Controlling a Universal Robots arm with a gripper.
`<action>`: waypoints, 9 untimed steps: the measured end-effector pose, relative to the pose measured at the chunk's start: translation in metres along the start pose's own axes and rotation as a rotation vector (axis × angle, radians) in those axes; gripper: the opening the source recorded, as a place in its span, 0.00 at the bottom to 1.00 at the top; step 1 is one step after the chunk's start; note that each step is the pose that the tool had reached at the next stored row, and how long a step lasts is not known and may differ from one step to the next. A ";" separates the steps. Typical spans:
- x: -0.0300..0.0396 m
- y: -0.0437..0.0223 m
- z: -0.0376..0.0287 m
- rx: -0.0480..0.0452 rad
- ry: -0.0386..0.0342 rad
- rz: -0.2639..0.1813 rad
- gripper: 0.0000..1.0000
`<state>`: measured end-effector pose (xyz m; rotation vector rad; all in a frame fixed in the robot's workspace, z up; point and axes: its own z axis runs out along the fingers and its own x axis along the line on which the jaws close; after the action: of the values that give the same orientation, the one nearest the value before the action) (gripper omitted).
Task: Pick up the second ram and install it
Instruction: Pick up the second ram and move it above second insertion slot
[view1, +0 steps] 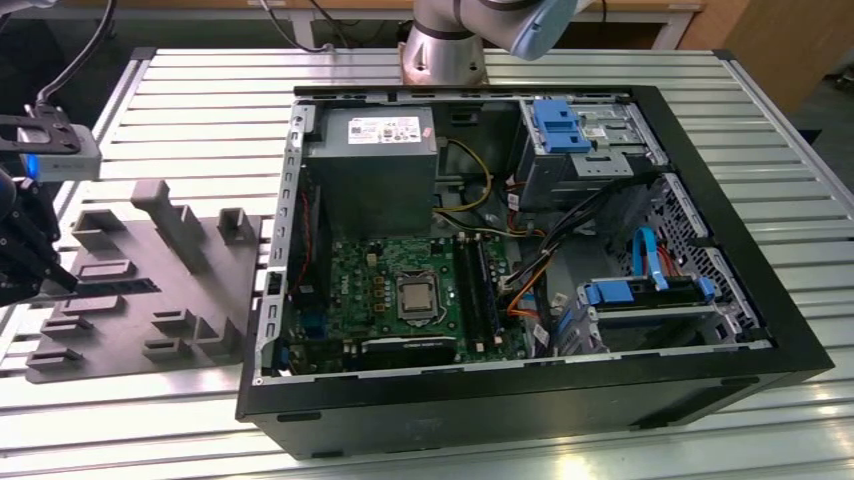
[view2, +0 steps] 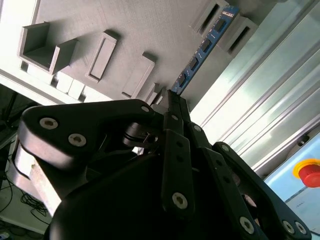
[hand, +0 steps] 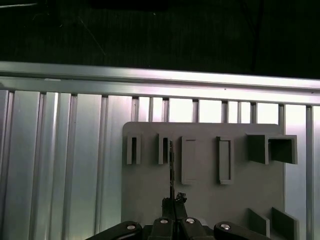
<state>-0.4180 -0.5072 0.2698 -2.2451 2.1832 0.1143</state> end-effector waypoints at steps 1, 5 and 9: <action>0.0000 0.0000 -0.0003 0.0000 0.0000 0.000 0.12; -0.0001 0.0001 -0.0019 -0.0001 -0.0005 0.000 0.12; -0.0002 0.0002 -0.0037 0.0000 -0.0012 0.000 0.12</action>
<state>-0.4179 -0.5072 0.2735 -2.2445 2.1824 0.1156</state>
